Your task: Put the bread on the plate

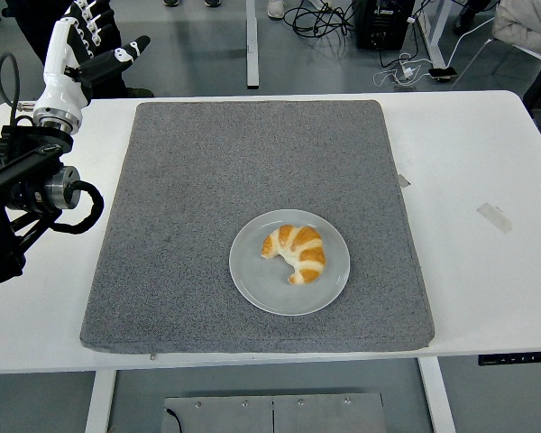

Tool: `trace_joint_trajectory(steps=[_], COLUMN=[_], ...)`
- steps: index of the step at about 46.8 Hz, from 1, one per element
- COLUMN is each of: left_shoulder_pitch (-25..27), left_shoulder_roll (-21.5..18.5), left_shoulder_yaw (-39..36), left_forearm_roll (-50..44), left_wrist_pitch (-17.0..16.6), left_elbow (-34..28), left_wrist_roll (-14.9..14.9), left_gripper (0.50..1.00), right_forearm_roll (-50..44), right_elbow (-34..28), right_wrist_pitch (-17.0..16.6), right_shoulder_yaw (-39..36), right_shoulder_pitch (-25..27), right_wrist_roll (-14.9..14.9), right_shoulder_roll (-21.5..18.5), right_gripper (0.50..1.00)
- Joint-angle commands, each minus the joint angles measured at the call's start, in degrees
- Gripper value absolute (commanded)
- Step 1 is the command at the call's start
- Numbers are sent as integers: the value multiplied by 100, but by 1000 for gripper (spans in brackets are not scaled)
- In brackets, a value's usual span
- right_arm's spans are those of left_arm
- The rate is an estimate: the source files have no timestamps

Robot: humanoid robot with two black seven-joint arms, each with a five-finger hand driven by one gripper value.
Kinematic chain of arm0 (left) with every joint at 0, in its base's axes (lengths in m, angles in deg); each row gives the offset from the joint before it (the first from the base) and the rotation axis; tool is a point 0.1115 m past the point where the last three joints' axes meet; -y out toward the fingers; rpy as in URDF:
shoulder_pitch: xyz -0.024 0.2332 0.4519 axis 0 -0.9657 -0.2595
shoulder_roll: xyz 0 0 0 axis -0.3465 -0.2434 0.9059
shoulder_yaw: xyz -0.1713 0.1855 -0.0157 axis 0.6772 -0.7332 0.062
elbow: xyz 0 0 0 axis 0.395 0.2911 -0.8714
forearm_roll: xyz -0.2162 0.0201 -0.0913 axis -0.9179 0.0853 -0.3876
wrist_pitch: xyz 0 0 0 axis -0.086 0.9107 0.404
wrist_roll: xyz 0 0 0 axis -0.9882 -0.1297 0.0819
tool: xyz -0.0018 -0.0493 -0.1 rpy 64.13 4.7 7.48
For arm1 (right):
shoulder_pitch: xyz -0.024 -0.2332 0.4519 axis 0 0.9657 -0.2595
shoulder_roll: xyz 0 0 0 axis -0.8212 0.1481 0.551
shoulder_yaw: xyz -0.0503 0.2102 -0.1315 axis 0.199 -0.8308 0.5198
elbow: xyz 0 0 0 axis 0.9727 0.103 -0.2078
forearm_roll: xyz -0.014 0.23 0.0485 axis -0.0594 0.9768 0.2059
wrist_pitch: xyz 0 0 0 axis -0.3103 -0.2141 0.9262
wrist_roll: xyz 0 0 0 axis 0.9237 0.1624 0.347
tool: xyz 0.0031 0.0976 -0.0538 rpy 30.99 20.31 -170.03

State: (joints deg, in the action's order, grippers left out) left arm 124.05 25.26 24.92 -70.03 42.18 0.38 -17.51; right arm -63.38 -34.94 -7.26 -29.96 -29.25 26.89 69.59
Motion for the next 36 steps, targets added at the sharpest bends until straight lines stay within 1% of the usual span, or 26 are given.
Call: trace_joint_trajectory(steps=[1, 12, 17, 22, 28, 32, 36], left_shoulder_pitch=[-1, -1, 25, 25, -1, -10, -45], left_shoulder_roll=[217, 815, 1061, 1150, 1246, 1246, 1238], left_shoulder_yaw=[156, 446, 472, 525, 621, 894, 1140], left_forearm_roll=[-265, -793, -951, -1223, -1417, -1566, -1593], left_wrist_pitch=[363, 1515, 1858, 2166, 2315, 2491, 2588], left_elbow=[524, 1878, 2300, 2380, 2389, 2389, 2397], left_wrist_roll=[-10, -45, -54, -151, -195, -204, -239], left_gripper=[892, 892, 890, 890, 890, 890, 890], right_forearm_roll=[-1, -1, -1, -1, 8, 8, 8], right_elbow=[0, 0, 0, 9, 9, 27, 53], right_wrist_pitch=[-2, -2, -2, -2, -2, -2, -11], right_shoulder_yaw=[0, 0, 0, -9, -88, -97, -97], right_shoulder_pitch=[0, 0, 0, -9, 0, -9, -44], right_wrist_roll=[5, -4, -4, 5, -4, -4, -4], right_shoulder_roll=[0, 0, 0, 0, 0, 0, 0], right_gripper=[1000, 1000, 1000, 1000, 1000, 1000, 1000])
